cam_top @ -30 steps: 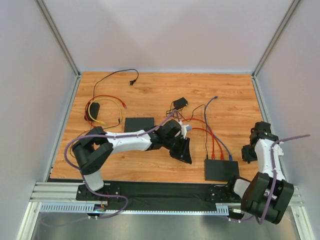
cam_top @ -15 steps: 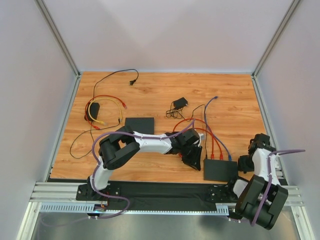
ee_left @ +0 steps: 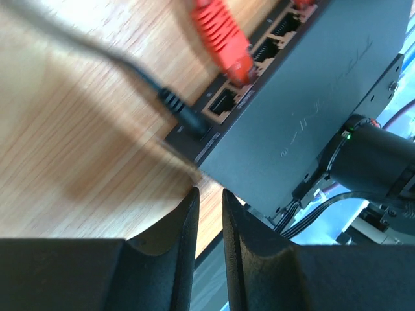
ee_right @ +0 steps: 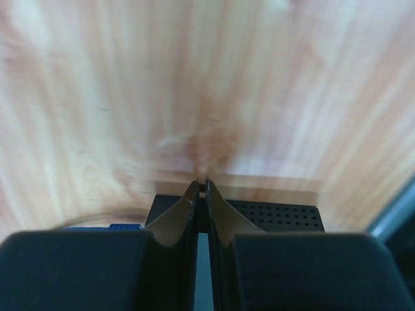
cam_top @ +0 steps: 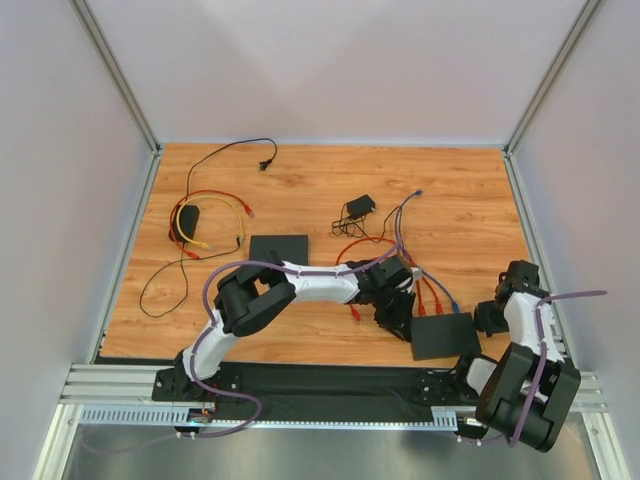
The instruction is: Pull the plug from the switch port
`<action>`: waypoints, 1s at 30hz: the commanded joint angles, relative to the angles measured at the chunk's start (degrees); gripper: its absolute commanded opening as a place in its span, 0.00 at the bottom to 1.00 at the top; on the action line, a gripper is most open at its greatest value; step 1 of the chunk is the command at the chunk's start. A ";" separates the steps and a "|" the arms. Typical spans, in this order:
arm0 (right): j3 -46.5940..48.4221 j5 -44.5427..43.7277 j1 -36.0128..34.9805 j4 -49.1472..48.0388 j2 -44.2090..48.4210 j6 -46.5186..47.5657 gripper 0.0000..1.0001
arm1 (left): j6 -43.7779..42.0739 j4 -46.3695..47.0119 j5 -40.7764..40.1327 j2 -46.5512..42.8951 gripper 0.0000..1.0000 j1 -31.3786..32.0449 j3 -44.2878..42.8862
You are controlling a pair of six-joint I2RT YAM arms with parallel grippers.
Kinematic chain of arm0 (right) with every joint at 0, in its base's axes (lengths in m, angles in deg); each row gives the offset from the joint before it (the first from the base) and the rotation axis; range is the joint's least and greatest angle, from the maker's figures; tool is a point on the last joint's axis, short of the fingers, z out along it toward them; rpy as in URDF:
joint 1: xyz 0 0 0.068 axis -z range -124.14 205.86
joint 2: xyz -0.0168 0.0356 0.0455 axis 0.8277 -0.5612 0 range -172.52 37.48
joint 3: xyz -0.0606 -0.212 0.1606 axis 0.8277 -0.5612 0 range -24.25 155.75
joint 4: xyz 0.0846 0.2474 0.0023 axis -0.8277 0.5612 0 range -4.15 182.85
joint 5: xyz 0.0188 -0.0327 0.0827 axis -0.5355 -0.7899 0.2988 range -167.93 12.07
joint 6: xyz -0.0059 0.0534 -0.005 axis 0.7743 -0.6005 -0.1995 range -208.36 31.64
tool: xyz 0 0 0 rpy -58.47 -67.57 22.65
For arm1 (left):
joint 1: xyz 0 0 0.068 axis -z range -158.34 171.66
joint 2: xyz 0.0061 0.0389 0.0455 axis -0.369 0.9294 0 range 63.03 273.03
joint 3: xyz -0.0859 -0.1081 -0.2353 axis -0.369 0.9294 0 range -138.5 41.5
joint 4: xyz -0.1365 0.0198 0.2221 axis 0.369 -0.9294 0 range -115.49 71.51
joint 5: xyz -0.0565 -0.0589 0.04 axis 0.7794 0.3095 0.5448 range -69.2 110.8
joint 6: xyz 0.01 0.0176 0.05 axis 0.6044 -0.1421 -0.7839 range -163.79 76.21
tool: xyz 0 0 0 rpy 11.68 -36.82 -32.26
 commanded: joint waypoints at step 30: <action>18.61 1.07 -4.40 9.80 -3.61 17.02 0.13 | -6.48 4.54 -7.18 -13.47 0.45 -6.41 9.89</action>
